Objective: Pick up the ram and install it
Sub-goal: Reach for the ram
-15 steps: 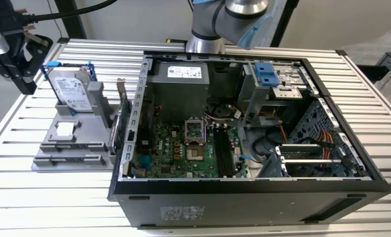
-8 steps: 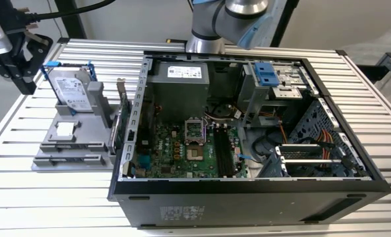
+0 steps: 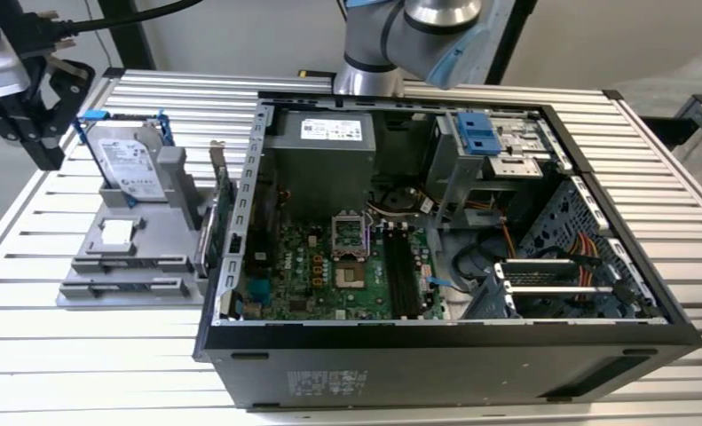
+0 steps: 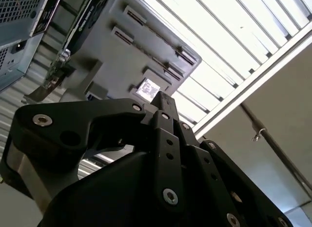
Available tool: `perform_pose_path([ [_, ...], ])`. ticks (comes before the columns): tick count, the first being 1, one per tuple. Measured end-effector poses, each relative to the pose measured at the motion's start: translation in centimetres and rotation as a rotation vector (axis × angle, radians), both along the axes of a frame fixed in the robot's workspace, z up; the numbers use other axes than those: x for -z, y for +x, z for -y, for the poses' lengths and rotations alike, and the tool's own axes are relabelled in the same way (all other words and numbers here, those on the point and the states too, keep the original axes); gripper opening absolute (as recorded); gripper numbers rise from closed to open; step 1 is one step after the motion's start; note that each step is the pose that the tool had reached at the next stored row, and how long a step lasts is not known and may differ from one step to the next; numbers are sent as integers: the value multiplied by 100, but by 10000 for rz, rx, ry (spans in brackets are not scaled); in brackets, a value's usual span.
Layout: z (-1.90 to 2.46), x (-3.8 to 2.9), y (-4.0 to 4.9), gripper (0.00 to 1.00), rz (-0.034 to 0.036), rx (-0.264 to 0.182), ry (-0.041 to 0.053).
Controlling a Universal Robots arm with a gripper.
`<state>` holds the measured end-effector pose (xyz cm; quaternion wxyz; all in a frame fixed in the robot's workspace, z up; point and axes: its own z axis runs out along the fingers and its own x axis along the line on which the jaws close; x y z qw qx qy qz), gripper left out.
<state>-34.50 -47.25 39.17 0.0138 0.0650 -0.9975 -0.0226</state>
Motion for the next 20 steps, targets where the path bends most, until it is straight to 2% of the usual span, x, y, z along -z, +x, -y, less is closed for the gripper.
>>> perform_pose_path([
  [20,0,0,0,0,0,-1322,0],
])
